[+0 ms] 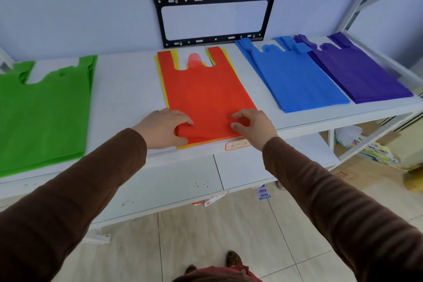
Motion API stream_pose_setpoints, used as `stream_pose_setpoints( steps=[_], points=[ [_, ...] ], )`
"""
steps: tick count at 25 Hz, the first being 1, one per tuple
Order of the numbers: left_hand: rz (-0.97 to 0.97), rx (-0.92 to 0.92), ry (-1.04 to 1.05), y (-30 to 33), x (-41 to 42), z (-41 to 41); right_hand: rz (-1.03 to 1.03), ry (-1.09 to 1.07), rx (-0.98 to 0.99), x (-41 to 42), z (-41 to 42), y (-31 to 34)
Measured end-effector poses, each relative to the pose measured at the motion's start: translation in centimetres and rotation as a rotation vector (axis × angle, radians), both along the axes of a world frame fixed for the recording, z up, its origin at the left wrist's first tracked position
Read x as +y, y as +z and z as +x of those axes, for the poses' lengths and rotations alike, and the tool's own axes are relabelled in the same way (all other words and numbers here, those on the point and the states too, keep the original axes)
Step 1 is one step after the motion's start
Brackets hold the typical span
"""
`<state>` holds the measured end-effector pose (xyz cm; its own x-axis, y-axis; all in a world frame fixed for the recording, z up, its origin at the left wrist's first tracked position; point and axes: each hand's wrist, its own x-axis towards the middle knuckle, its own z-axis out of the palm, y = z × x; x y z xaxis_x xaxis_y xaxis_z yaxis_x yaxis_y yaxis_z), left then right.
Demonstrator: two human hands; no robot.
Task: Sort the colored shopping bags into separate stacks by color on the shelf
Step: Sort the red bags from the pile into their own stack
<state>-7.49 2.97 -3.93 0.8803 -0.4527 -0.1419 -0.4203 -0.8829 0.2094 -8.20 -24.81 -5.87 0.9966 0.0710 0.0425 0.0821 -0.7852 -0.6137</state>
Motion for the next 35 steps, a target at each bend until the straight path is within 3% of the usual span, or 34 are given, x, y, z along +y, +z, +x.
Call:
stream_pose_setpoints(
  steps=[2, 5, 9, 12, 15, 19, 23, 27, 32, 35],
  points=[
    [-0.024, -0.022, 0.042, 0.3, 0.2, 0.0, 0.187, -0.041, 0.006, 0.2, -0.5, 0.5],
    [-0.134, -0.003, 0.131, 0.6, 0.1, 0.0, 0.385, 0.108, 0.255, 0.4, -1.3, 1.5],
    [-0.118, 0.021, 0.122, 0.7, 0.2, 0.4, 0.339, 0.253, 0.516, 1.3, -1.7, 1.0],
    [0.116, 0.020, 0.020, 0.5, 0.0, 0.1, 0.341, 0.221, 0.472, 2.1, -1.7, 0.7],
    [0.247, -0.111, -0.073, 0.1, -0.9, 0.0, 0.315, 0.216, 0.419, 2.3, -1.6, 0.6],
    [0.250, -0.157, -0.066, 0.5, -1.3, -0.2, 0.258, 0.237, 0.440, 1.9, -1.8, 0.3],
    [0.188, -0.213, 0.017, 0.3, -1.6, -0.8, 0.322, 0.244, 0.597, 0.9, -2.3, 0.5],
    [-0.010, -0.105, 0.188, 1.4, -1.3, -0.6, 0.451, 0.122, 0.624, 0.1, -2.2, 0.9],
    [-0.187, 0.045, 0.251, 1.9, 0.1, -0.2, 0.881, -0.256, 0.596, -1.0, -0.4, 2.4],
    [-0.286, 0.102, 0.312, 1.9, 0.2, -0.1, 0.993, -0.348, 0.622, -1.5, 1.0, 3.7]
  ],
)
